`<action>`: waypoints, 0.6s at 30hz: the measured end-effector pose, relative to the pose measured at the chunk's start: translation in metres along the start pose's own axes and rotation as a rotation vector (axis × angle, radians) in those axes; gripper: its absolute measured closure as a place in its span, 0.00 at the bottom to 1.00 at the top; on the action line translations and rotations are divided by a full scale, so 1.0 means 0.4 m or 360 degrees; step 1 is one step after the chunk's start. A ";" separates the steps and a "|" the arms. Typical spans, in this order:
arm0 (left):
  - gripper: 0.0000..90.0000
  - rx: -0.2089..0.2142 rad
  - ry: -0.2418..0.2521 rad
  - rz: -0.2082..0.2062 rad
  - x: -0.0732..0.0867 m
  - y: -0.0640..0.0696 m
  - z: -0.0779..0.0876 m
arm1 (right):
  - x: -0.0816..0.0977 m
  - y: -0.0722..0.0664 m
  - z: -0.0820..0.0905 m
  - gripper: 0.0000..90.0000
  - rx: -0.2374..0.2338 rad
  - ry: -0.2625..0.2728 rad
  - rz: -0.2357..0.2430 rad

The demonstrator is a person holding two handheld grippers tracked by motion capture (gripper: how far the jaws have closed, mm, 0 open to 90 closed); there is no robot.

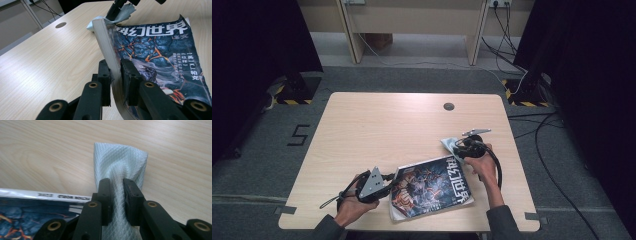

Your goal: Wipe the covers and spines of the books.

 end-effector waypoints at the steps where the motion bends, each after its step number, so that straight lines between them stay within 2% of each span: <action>1: 0.87 0.0002 0.0002 -0.0001 0.000 0.001 0.000 | 0.001 0.005 -0.001 0.86 0.0002 0.0000 -0.0008; 6: 0.87 0.0001 0.0003 -0.0009 -0.001 0.001 0.001 | -0.002 0.002 0.000 0.87 -0.0015 0.0013 0.0001; 8: 0.87 0.0003 -0.0001 -0.0012 -0.002 0.002 0.002 | -0.008 -0.013 0.004 0.87 -0.0070 0.0020 -0.0004; 13: 0.87 0.0000 0.0002 -0.0019 -0.003 0.003 0.002 | -0.027 -0.069 0.021 0.87 -0.0214 0.0051 0.0040; 16: 0.87 0.0003 -0.0006 -0.0033 -0.004 0.003 0.002 | -0.032 -0.076 0.021 0.86 -0.0177 0.0034 0.0091; 18: 0.87 0.0001 -0.0006 -0.0040 -0.003 0.005 0.002 | -0.029 -0.063 0.008 0.86 -0.0162 0.0029 0.0071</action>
Point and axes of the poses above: each handheld gripper's, and its own axes: z roughly backward along the jaws, x roughly out of its underside, y roughly to its right, the point moved 6 cm from there along -z, roughly forward along the jaws, and after that the axes turned 7 degrees about x, right-handed, at the moved point
